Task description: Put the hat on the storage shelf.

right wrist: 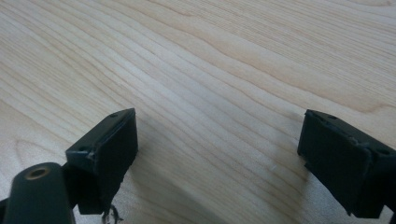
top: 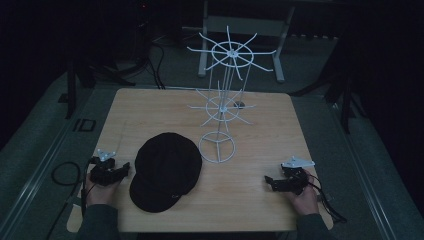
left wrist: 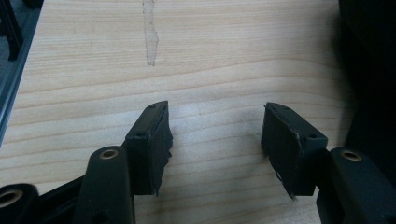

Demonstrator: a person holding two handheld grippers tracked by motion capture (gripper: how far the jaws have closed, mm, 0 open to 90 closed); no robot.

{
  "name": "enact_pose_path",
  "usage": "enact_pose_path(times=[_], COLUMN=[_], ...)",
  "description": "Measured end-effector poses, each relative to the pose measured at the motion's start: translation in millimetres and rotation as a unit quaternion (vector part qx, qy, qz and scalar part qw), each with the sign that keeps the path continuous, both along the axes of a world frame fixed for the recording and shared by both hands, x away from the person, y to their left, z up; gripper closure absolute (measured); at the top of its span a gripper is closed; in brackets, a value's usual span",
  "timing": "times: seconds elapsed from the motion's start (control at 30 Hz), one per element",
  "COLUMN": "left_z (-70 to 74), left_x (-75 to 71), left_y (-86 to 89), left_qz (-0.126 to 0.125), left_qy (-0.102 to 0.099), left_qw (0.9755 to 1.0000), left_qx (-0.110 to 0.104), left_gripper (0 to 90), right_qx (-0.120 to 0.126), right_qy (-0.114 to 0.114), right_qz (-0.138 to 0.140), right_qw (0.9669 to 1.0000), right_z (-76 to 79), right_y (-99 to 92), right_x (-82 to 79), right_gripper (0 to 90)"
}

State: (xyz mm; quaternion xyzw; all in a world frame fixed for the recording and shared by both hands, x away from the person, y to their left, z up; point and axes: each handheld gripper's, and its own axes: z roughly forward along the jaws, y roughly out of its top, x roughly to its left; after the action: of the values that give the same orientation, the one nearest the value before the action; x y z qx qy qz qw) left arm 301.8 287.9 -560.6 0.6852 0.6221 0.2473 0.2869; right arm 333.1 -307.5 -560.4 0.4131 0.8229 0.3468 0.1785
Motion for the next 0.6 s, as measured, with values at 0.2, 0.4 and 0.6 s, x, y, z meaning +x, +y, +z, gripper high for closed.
enact_pose_path(times=[0.2, 0.4, 0.6], left_z=[4.1, 12.1, 27.8], left_x=[0.3, -2.8, -7.7], left_y=[-0.1, 0.1, -2.9], left_qz=[-0.005, -0.023, -0.053], left_qy=[0.018, 0.034, 0.035], left_qw=[0.9998, 0.9986, 0.997], left_qx=[-0.005, -0.032, -0.044], left_gripper=[49.6, 52.5, 52.5], right_qx=[0.0, 0.0, 0.0], right_qy=[0.0, -0.001, -0.001], right_qz=[0.0, -0.001, -0.002], right_qw=[1.0, 1.0, 1.0], right_z=[0.0, 0.0, 0.0], right_y=[0.0, 0.0, 0.1], right_x=[0.0, -0.1, -0.5], right_gripper=[12.1, 12.1, 12.2])
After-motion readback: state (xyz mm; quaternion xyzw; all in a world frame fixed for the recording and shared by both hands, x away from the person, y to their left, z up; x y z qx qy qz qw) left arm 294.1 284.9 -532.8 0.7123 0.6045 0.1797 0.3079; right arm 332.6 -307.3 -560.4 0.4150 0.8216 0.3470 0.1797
